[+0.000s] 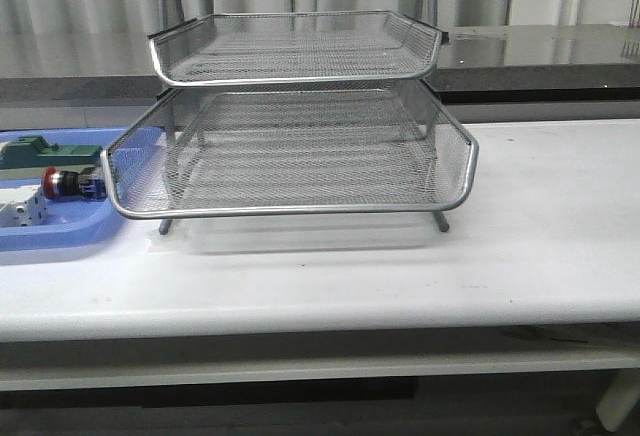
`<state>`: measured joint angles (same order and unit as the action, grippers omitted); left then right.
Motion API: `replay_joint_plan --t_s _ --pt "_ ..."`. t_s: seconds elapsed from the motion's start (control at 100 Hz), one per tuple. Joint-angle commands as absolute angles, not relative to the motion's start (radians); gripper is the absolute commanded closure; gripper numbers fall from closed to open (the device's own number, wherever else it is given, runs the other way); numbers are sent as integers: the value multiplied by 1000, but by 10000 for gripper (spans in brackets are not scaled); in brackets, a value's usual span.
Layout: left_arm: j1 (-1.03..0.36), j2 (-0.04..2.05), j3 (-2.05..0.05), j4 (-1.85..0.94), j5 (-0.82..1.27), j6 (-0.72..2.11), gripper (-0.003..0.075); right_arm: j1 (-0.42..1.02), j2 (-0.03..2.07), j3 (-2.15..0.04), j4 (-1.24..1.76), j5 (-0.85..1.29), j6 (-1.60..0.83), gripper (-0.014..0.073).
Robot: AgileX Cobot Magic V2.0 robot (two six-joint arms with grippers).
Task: Place button on rack with both arms
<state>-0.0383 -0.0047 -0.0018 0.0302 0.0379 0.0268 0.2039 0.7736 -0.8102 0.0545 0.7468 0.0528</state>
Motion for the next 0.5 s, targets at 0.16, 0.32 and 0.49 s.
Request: replay_joint_plan --t_s 0.16,0.32,0.49 --pt "-39 -36 52 25 -41 19 741 198 613 -835 16 774 58 85" --pt "-39 -36 52 25 -41 19 741 198 556 -835 0 855 58 87" --pt "-39 -36 52 25 -41 19 741 198 511 -835 -22 896 70 87"
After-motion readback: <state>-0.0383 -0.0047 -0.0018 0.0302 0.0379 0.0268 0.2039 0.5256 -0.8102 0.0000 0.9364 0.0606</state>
